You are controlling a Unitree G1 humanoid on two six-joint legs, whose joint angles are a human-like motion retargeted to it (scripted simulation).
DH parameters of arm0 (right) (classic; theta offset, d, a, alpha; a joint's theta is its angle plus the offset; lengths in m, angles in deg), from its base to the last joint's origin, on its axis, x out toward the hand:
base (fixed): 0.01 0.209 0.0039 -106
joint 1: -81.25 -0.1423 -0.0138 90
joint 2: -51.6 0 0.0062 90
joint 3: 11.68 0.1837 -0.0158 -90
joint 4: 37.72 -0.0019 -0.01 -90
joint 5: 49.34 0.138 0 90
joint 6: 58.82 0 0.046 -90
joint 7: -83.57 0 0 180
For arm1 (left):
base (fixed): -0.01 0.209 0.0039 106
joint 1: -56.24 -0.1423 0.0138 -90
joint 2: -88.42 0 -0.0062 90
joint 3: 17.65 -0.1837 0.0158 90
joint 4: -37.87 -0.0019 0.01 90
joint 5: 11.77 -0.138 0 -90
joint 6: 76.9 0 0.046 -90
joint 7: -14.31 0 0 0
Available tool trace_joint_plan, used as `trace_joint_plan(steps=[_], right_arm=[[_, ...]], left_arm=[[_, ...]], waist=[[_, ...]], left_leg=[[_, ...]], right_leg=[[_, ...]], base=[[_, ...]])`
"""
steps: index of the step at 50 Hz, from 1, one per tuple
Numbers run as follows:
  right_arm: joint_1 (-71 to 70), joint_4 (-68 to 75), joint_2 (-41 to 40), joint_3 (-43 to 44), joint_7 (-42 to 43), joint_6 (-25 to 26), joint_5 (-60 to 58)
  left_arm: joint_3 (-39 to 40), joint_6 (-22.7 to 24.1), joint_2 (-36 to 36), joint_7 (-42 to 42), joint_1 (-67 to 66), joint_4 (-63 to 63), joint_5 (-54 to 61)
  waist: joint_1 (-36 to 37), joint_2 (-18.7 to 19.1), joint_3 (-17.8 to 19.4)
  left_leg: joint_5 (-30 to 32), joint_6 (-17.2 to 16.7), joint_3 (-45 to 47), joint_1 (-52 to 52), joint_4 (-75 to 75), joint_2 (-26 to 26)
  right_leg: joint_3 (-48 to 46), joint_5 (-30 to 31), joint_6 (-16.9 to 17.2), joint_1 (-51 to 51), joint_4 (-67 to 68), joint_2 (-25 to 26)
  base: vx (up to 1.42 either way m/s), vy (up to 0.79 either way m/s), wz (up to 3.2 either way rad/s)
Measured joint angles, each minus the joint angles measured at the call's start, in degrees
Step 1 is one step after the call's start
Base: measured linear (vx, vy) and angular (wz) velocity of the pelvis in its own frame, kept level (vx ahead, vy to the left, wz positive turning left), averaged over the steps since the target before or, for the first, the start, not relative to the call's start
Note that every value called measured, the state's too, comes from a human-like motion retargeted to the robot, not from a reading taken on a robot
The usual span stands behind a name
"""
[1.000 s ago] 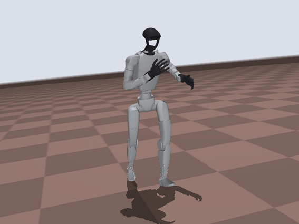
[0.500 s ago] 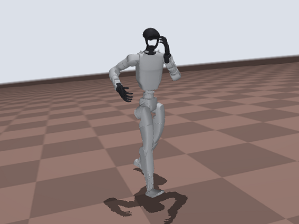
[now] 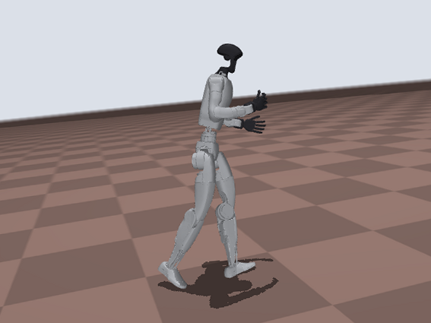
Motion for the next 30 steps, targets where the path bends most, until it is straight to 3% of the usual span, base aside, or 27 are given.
trace_joint_plan(steps=[3,5,7,10,13,15,17,20,23,25,27,30], right_arm=[[6.01,4.39,3.53,4.93,-6.52,4.74,-1.7],[9.35,10.16,5.35,7.87,-0.29,3.82,-12.54],[15.33,17.11,4.86,10.81,12.53,2.51,-20.41],[26.08,25.54,1.63,15.21,28.22,0.09,-11.19],[38.09,27.82,3.33,20.19,27.29,-2.66,3.01],[45.18,27.59,6.65,23.2,23.41,-2.48,4.46],[50.23,26.39,8.63,25.05,21.22,-2.04,3.38],[52.96,24.26,9.76,27.23,17.51,-1.31,2.61],[49.88,23.81,10.47,27.5,14.53,-1.07,0.65],[45.27,24.59,11.0,26.61,14.03,-0.55,-1.55],[37.43,26.85,11.69,23.89,14.54,0.44,-3.72],[24.01,30.1,12.39,18.11,17.13,1.11,-4.77]], left_arm=[[-1.25,-2.54,-7.8,4.97,5.29,-4.88,-6.99],[-5.13,-3.48,-10.38,12.16,14.26,-8.24,-10.6],[-10.43,-3.34,-10.07,18.59,26.27,-9.62,-12.8],[-17.3,-3.39,-9.18,18.84,46.71,-8.43,-11.76],[-21.75,-3.05,-13.07,16.12,63.47,-5.92,-12.71],[-23.57,-1.78,-16.87,16.81,72.72,-4.72,-16.53],[-24.43,-0.48,-20.43,18.0,79.75,-3.19,-18.54],[-23.72,1.15,-23.88,19.95,89.6,-2.15,-22.35],[-21.01,2.56,-23.32,20.63,92.52,-0.64,-26.58],[-19.63,3.03,-22.42,20.71,91.08,0.71,-27.22],[-19.02,3.22,-20.86,20.02,87.19,1.21,-24.39],[-18.72,1.57,-16.64,17.07,76.14,-1.32,-18.22]], waist=[[-1.87,1.55,-1.01],[-3.29,1.54,-0.86],[-5.27,2.16,0.43],[-8.32,4.89,3.24],[-14.87,9.76,4.48],[-20.03,12.54,4.18],[-24.35,13.85,3.62],[-29.03,14.37,4.17],[-31.87,13.37,4.49],[-33.07,11.71,5.63],[-33.11,9.18,8.08],[-28.89,8.85,9.58]], left_leg=[[-14.56,6.09,-4.75,-0.18,12.0,1.93],[-19.45,8.77,-13.14,-0.42,16.41,0.85],[-19.76,8.64,-21.92,-0.72,20.73,-0.57],[-14.69,5.31,-36.3,3.42,18.23,-4.0],[-9.98,0.67,-50.69,8.99,16.14,-4.08],[-6.8,-2.69,-58.19,12.33,13.73,-2.97],[-3.46,-5.88,-61.4,14.82,11.3,-1.28],[1.26,-9.25,-60.42,17.58,8.67,0.78],[3.66,-9.58,-53.81,19.97,8.81,1.95],[3.75,-7.42,-48.06,21.48,12.66,1.65],[1.61,-3.85,-41.85,20.3,25.58,2.25],[0.96,1.95,-34.86,10.27,54.01,10.05]], right_leg=[[10.02,2.25,3.06,-4.2,17.84,2.27],[17.9,3.14,7.28,-9.4,31.88,5.82],[20.55,-1.27,8.43,-13.45,44.24,8.42],[17.94,-9.73,4.93,-17.93,56.91,7.45],[12.11,-17.37,-1.4,-19.14,60.48,5.77],[9.29,-19.32,-2.42,-20.72,58.81,5.93],[8.13,-18.1,-0.6,-23.01,53.61,6.75],[5.26,-16.85,1.79,-24.94,40.38,5.08],[0.94,-16.32,2.73,-23.76,19.49,2.39],[0.63,-14.59,4.6,-21.33,3.51,1.81],[-0.3,-14.19,4.61,-17.58,-5.07,1.04],[-3.49,-24.6,-1.57,-16.09,1.81,1.7]], base=[[0.64,0.17,2.35],[0.51,0.16,3.01],[0.44,0.18,4.06],[0.4,0.23,4.84],[0.5,0.17,5.24],[0.55,0.07,4.94],[0.55,-0.01,4.46],[0.54,-0.11,3.77],[0.54,-0.26,2.72],[0.57,-0.37,2.12],[0.6,-0.44,1.48],[0.62,-0.45,0.44]])
